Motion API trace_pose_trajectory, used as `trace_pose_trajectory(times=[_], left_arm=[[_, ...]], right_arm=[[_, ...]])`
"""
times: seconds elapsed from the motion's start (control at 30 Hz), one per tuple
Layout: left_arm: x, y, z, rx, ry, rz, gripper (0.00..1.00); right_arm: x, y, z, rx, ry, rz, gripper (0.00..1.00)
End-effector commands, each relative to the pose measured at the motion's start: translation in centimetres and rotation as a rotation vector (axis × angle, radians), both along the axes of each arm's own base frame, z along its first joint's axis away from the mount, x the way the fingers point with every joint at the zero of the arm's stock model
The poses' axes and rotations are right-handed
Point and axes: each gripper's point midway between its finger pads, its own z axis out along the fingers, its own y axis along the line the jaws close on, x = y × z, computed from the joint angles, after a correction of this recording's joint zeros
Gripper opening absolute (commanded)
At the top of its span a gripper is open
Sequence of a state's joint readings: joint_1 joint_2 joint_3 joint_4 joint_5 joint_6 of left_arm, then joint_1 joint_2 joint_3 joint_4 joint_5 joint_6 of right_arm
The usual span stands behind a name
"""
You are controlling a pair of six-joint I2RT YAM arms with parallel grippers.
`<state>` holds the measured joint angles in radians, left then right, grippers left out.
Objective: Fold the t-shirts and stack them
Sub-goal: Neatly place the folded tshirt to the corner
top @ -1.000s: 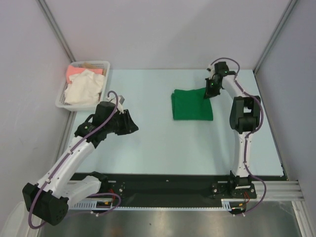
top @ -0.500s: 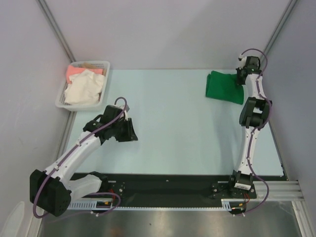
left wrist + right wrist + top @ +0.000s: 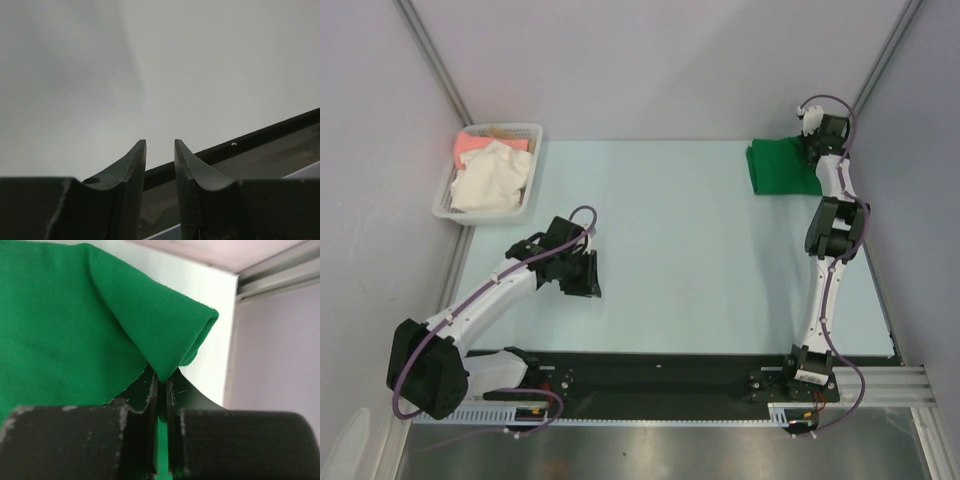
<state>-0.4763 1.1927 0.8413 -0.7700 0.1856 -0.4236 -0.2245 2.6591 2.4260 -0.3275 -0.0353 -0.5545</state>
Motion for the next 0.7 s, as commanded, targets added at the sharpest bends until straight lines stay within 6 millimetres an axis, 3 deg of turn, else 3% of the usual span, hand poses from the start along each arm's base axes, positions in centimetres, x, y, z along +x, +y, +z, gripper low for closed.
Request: trace_pose_trajectory(times=[0.0,0.1,0.3,0.33,0.4,0.47,0.5,0.57,0.6,0.63,0.67], left_arm=[[0.3,-0.2,0.4,0.01,-0.031,-0.039,0.34],[0.1,-0.3,0.3,0.007,-0.028,-0.046,0.34],[0.0,-0.4,0.2,0.003,-0.023,-0.052,0.34],[0.0,-0.4,0.3,0.002,-0.026,-0.053,0.34],[0.1,-0.4,0.4,0.0,-0.034,-0.052,0.35],[0.0,-0.4,0.5,-0.003,-0.034,-0.052,0.35],[0.0,-0.4,0.6,-0.005,-0.042,-0.052,0.35],[0.1,-0.4,1.0,-0.012,-0.056,-0.045,0.35],[0.2,-0.4,1.3,-0.017,-0.064,-0.043,0.35],[0.3,-0.4,1.7,-0.025,-0.084,-0.038,0.35],[0.2,-0.4,1.9,-0.031,-0.088,-0.023,0.35]], right_arm=[[1.9,-1.7,2.4,-0.086,-0.105,0.059,0.0],[1.7,-1.7,2.2,-0.101,-0.096,0.065,0.0],[2.5,-1.6,3.7,-0.127,-0.15,0.112,0.0],[2.6,-1.6,3.8,-0.128,-0.155,0.109,0.13],[2.7,-1.9,4.4,-0.129,-0.175,0.056,0.56],[2.7,-2.2,6.1,-0.144,-0.206,-0.003,0.57],[2.2,-3.3,6.9,-0.174,-0.207,-0.086,0.71],[1.0,-3.7,10.0,-0.187,-0.232,-0.165,0.78],[0.6,-3.1,11.0,-0.194,-0.237,-0.187,0.94],[-0.6,-3.7,13.2,-0.206,-0.268,-0.284,1.0],[-1.8,-3.0,15.9,-0.195,-0.296,-0.309,1.0]])
